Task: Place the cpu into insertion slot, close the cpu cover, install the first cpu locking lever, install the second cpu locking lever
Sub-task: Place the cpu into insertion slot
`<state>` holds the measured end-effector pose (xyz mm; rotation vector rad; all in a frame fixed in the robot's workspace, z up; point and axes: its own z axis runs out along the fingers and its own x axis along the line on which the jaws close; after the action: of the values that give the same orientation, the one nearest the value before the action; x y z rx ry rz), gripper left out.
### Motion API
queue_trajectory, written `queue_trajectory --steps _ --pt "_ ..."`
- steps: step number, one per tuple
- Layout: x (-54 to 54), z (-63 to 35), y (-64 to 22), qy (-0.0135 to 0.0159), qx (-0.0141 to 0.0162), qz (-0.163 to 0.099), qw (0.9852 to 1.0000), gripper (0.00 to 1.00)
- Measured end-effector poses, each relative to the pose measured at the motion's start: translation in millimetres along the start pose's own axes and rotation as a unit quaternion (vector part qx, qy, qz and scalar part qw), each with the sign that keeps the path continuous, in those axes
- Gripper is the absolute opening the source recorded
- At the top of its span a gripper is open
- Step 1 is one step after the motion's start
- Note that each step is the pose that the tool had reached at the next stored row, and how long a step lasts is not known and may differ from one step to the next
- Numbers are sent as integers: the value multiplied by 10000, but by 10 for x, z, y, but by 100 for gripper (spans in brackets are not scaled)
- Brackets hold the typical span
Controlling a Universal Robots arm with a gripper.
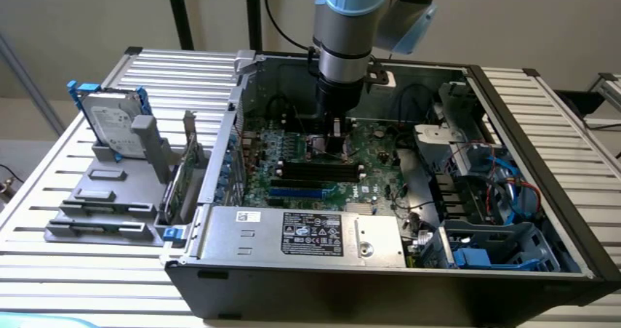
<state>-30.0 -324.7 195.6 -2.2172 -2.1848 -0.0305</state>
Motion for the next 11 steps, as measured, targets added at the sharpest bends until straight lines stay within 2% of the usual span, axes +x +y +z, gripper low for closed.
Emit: queue_trajectory --steps 11 --pt "0 0 2 1 -2 74 10000 55"
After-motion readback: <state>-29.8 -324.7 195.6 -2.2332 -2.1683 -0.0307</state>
